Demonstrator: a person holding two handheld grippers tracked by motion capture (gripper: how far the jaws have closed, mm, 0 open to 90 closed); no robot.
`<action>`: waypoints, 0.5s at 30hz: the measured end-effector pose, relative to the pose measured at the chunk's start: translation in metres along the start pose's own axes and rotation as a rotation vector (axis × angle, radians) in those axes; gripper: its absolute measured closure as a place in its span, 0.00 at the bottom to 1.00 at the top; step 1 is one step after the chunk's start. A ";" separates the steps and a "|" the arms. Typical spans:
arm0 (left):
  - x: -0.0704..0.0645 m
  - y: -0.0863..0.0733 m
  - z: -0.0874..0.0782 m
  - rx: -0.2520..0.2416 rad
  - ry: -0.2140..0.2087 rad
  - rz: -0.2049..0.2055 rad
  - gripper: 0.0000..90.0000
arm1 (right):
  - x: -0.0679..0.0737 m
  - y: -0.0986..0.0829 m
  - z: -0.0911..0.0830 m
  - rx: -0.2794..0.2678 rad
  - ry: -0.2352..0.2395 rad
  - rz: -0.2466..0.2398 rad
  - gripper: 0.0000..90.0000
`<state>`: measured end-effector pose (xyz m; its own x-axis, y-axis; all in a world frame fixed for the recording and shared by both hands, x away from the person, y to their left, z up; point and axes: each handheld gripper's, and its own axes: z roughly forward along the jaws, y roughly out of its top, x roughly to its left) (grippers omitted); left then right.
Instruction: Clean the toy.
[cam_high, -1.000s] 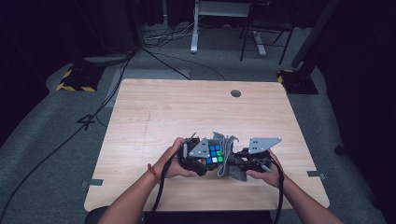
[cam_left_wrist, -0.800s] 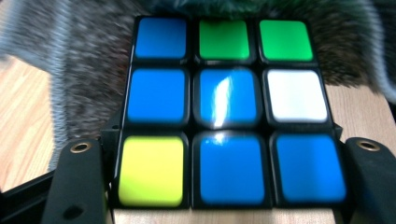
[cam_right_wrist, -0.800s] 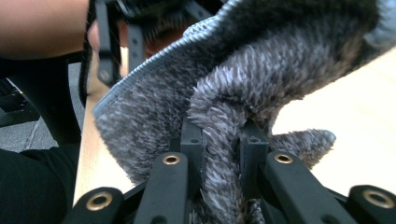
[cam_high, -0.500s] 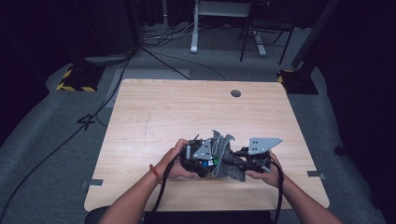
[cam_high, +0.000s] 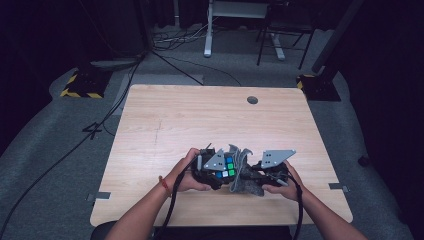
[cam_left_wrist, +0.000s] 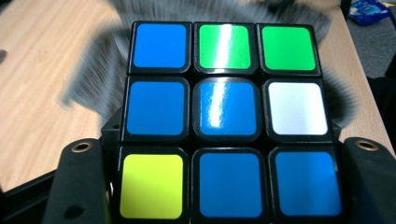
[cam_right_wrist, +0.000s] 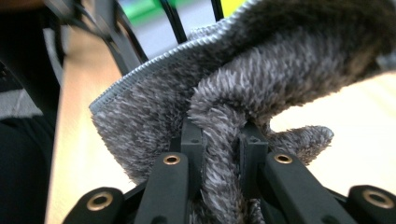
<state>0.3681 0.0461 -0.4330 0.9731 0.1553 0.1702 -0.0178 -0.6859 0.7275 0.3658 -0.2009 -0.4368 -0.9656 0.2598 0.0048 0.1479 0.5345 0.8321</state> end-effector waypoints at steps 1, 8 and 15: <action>-0.001 -0.001 0.003 0.014 0.006 0.003 0.37 | 0.002 0.003 -0.003 -0.032 0.015 0.001 0.86; -0.009 0.003 0.008 -0.002 -0.035 0.013 0.37 | 0.005 0.015 -0.011 -0.082 -0.068 -0.033 0.86; -0.010 0.009 -0.003 -0.063 -0.033 0.009 0.37 | -0.007 0.004 -0.005 0.002 -0.083 -0.004 0.87</action>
<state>0.3576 0.0404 -0.4263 0.9799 0.1252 0.1552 -0.0395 -0.6411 0.7664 0.3719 -0.2049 -0.4306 -0.9452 0.3233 -0.0451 0.1443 0.5378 0.8306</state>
